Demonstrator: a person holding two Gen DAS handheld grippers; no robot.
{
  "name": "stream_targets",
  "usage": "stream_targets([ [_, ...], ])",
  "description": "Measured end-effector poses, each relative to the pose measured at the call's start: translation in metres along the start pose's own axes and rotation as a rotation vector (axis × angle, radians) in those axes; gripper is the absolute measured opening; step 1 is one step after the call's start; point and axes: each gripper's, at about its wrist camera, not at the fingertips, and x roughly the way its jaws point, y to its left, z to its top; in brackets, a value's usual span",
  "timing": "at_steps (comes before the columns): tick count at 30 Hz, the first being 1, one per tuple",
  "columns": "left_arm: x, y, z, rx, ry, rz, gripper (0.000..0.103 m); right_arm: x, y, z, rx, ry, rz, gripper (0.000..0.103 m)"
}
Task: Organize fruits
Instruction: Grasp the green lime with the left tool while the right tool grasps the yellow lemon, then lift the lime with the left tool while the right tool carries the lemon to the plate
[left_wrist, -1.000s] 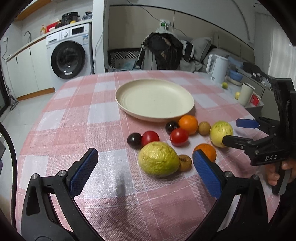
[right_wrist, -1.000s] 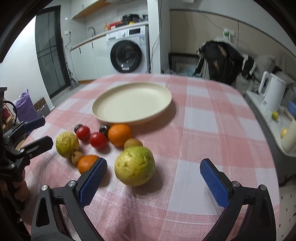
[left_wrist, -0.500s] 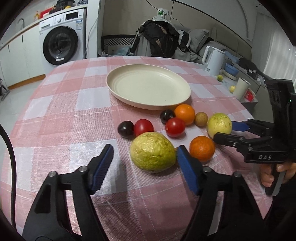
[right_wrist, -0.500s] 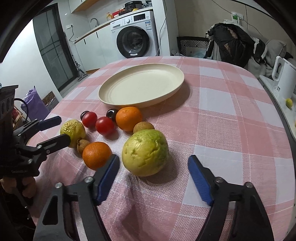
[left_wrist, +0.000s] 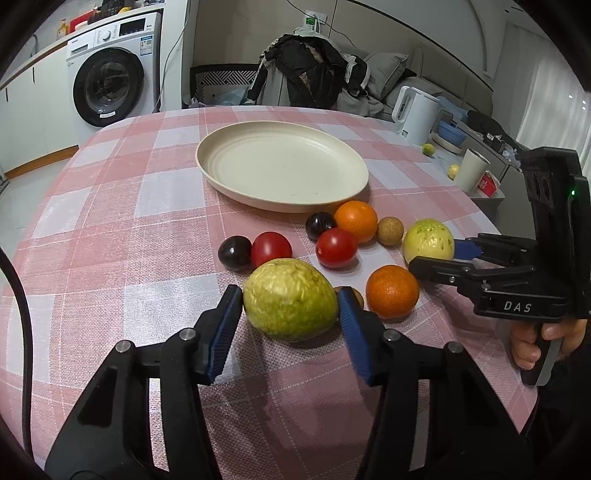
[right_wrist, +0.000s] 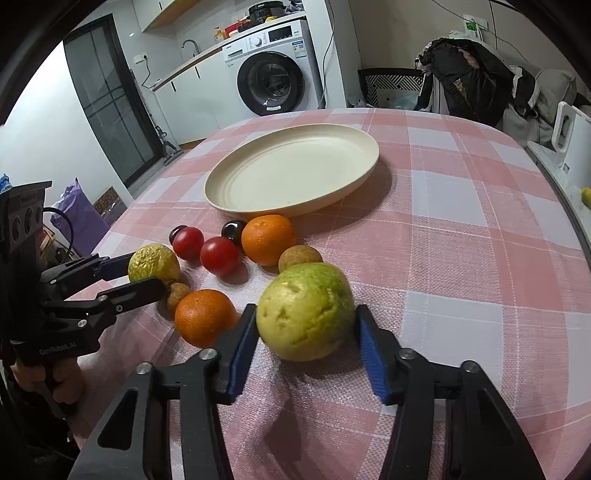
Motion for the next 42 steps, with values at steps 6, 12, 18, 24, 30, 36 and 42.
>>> stream_targets([
  [6, -0.004, 0.001, -0.001, -0.006, -0.009, -0.011, 0.05, -0.002, 0.001, -0.002, -0.006, -0.004, 0.003, 0.051],
  [12, -0.011, 0.002, -0.004, -0.006, -0.03, -0.014, 0.049, -0.006, 0.004, -0.003, -0.015, -0.017, 0.003, 0.051],
  [18, -0.015, 0.0, -0.007, 0.012, -0.033, 0.005, 0.049, -0.01, 0.005, -0.005, -0.022, -0.032, 0.007, 0.051],
  [24, -0.002, 0.011, -0.007, -0.041, 0.038, 0.017, 0.049, -0.01, 0.004, -0.005, -0.019, -0.029, 0.008, 0.051],
  [30, -0.004, 0.015, -0.008, -0.057, 0.013, -0.013, 0.047, -0.012, 0.003, -0.004, -0.016, -0.035, 0.006, 0.051],
  [36, -0.013, 0.012, -0.006, -0.046, -0.035, -0.008, 0.046, -0.013, 0.002, -0.004, -0.015, -0.044, 0.014, 0.051],
  [42, -0.028, 0.012, 0.002, -0.041, -0.103, 0.0, 0.046, -0.016, 0.003, -0.006, -0.018, -0.06, 0.018, 0.051],
])
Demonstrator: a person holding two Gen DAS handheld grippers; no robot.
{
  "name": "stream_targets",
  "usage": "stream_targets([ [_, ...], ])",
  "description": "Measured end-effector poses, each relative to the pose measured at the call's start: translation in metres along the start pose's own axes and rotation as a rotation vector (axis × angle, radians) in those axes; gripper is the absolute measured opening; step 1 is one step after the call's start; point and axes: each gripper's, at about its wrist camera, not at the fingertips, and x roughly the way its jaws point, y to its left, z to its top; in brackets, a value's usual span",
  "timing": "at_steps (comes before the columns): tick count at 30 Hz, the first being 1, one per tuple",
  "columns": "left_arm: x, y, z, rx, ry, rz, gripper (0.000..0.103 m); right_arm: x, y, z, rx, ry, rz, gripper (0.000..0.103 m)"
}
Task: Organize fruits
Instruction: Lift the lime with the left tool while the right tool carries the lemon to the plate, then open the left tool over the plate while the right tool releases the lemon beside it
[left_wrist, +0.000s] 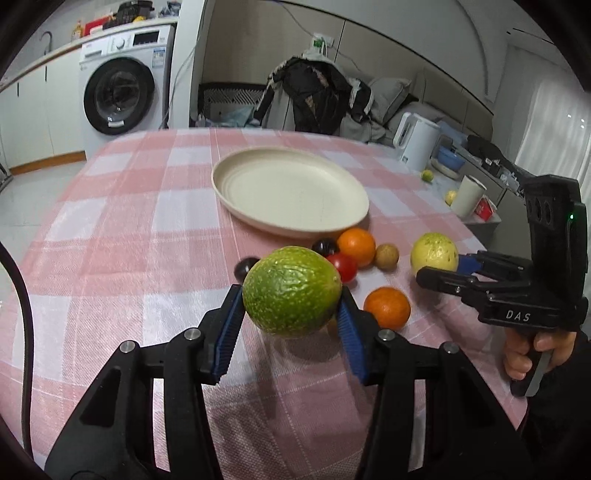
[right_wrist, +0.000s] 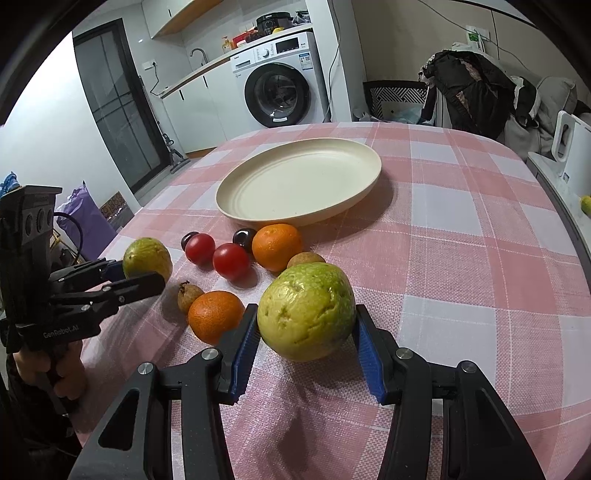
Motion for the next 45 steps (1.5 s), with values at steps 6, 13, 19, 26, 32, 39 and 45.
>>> stream_targets([
  [6, -0.009, -0.002, 0.014, 0.017, -0.059, 0.023, 0.047, -0.007, 0.003, 0.005, -0.007, -0.044, 0.01, 0.051],
  [13, -0.006, -0.005, 0.033, 0.005, -0.093, 0.006, 0.047, -0.016, 0.006, 0.023, -0.007, -0.112, 0.024, 0.051],
  [19, 0.008, -0.013, 0.048, 0.019, -0.116, 0.027, 0.047, -0.016, 0.006, 0.045, 0.014, -0.159, 0.043, 0.051],
  [26, 0.033, -0.019, 0.062, 0.058, -0.137, 0.063, 0.047, -0.005, 0.004, 0.063, 0.022, -0.19, 0.037, 0.051],
  [32, 0.053, -0.019, 0.068, 0.075, -0.133, 0.099, 0.047, 0.017, 0.001, 0.078, 0.032, -0.171, 0.03, 0.051],
  [39, 0.07, -0.014, 0.069, 0.077, -0.11, 0.107, 0.047, 0.044, 0.0, 0.082, 0.038, -0.124, -0.002, 0.051],
  [45, 0.079, -0.008, 0.069, 0.062, -0.086, 0.107, 0.047, 0.059, 0.0, 0.085, 0.036, -0.081, -0.046, 0.051],
])
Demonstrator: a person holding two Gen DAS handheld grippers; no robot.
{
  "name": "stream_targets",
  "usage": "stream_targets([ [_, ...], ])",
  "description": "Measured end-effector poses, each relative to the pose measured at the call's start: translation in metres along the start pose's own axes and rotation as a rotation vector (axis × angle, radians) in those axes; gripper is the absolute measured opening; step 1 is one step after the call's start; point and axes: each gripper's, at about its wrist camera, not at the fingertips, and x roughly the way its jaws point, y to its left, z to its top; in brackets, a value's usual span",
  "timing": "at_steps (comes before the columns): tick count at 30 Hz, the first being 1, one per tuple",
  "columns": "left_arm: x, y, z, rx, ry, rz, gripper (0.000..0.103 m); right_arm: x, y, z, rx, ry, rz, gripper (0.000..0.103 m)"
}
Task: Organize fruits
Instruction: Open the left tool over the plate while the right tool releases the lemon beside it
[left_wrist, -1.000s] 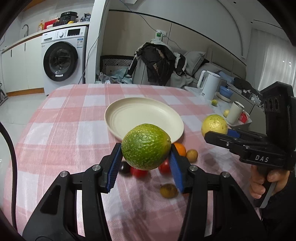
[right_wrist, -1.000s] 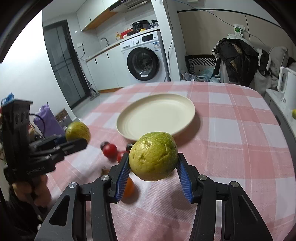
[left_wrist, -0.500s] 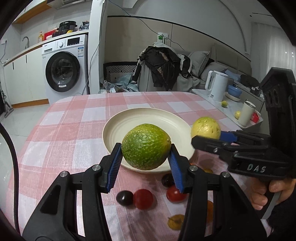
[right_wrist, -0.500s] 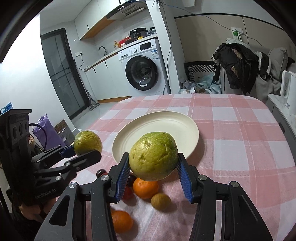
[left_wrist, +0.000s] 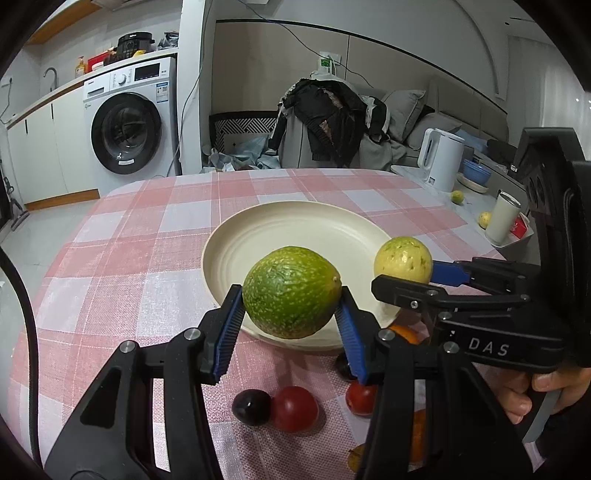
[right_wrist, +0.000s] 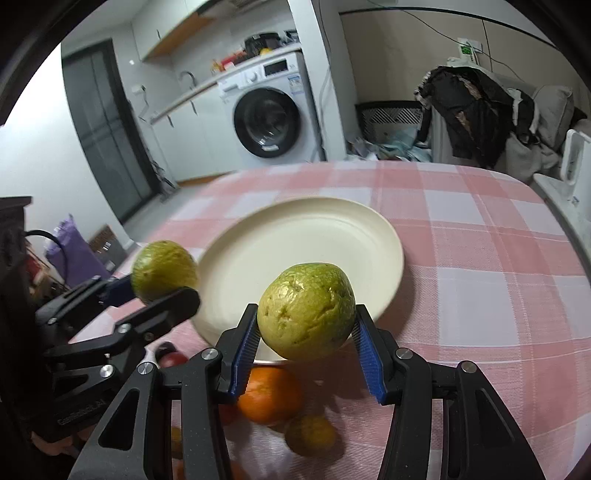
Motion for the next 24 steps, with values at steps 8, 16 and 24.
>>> stream_targets([
  [8, -0.006, 0.005, -0.003, -0.013, 0.015, 0.016, 0.054, -0.001, -0.004, 0.001, -0.003, 0.013, -0.001, 0.052],
  [16, -0.056, 0.018, -0.005, -0.049, -0.09, 0.019, 0.088, -0.028, 0.0, -0.005, -0.052, -0.029, -0.071, 0.093],
  [24, -0.105, 0.013, -0.021, -0.034, -0.144, 0.02, 0.102, -0.054, -0.002, -0.015, -0.054, -0.055, -0.065, 0.103],
])
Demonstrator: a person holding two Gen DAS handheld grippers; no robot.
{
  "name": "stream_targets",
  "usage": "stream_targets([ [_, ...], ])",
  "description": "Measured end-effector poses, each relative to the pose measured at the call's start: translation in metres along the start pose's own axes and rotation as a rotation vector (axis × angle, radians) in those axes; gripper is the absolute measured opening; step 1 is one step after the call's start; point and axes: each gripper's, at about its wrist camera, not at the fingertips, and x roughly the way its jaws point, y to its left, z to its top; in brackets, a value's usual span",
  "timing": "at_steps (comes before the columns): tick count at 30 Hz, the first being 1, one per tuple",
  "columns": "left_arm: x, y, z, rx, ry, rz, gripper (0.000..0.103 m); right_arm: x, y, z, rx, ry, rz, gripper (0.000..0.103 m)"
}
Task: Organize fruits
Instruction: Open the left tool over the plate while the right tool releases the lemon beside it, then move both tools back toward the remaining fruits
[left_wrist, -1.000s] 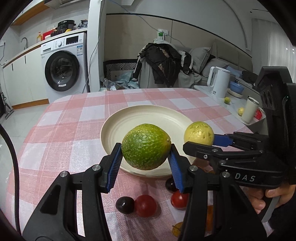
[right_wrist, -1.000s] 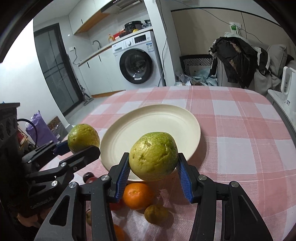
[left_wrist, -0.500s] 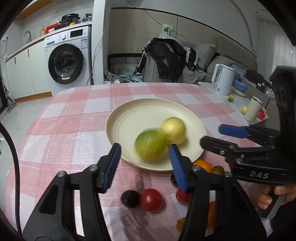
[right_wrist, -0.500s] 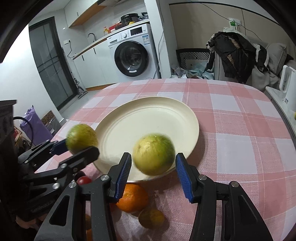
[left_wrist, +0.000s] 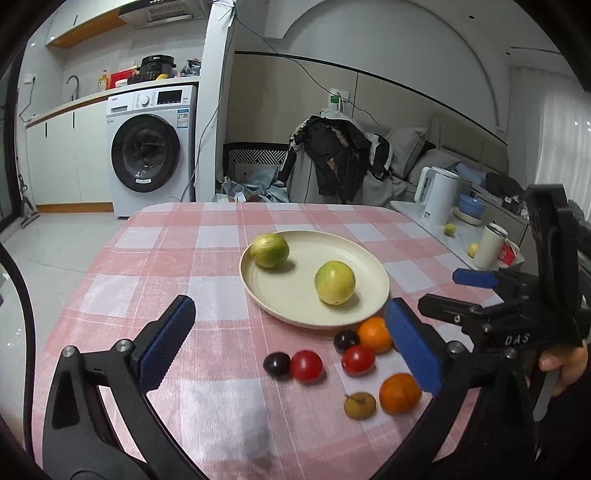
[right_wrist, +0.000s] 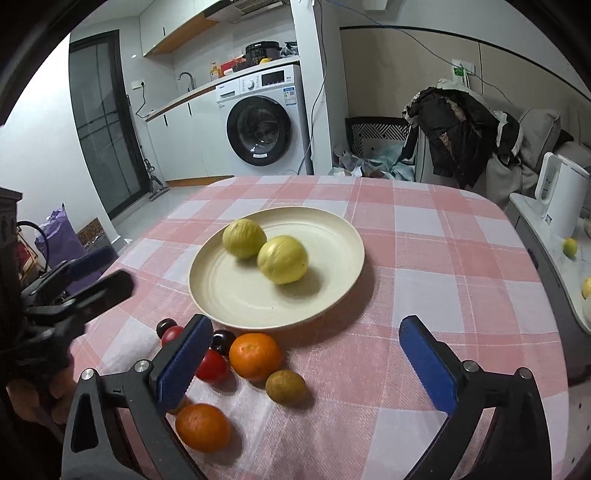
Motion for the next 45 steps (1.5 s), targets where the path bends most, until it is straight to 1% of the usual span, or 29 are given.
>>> stream_targets([
  [6, -0.026, -0.009, -0.003, 0.028, -0.007, 0.002, 0.102, -0.012, 0.002, -0.005, -0.003, 0.0, 0.001, 0.103],
  [11, -0.037, -0.015, -0.007, 0.031, -0.005, 0.001, 0.102, -0.024, 0.006, -0.01, -0.005, -0.001, -0.001, 0.103],
  [16, -0.031, -0.021, -0.01, 0.044, 0.012, -0.005, 0.102, -0.03, 0.008, -0.021, -0.01, 0.019, 0.005, 0.103],
  [19, -0.027, -0.025, -0.014, 0.059, 0.024, -0.007, 0.102, -0.026, 0.011, -0.026, -0.033, 0.047, 0.005, 0.103],
  [22, -0.024, -0.024, -0.013, 0.05, 0.037, -0.019, 0.102, -0.022, 0.014, -0.029, -0.049, 0.061, 0.01, 0.103],
  [25, -0.027, -0.021, -0.011, 0.044, 0.03, -0.021, 0.102, -0.02, 0.019, -0.032, -0.074, 0.078, 0.025, 0.103],
  [28, -0.027, -0.017, -0.01, 0.038, 0.029, -0.017, 0.102, -0.016, 0.024, -0.036, -0.105, 0.102, 0.014, 0.103],
  [33, -0.024, -0.008, -0.009, 0.009, 0.052, -0.03, 0.102, -0.01, 0.031, -0.042, -0.127, 0.144, 0.052, 0.103],
  [36, -0.022, -0.007, -0.01, 0.007, 0.063, -0.026, 0.102, -0.005, 0.037, -0.047, -0.145, 0.169, 0.05, 0.103],
  [38, -0.019, -0.008, -0.011, 0.014, 0.071, -0.022, 0.102, 0.0, 0.039, -0.05, -0.147, 0.191, 0.038, 0.103],
  [45, -0.012, -0.014, -0.017, 0.047, 0.1, -0.017, 0.102, 0.004, 0.04, -0.053, -0.127, 0.22, 0.09, 0.103],
])
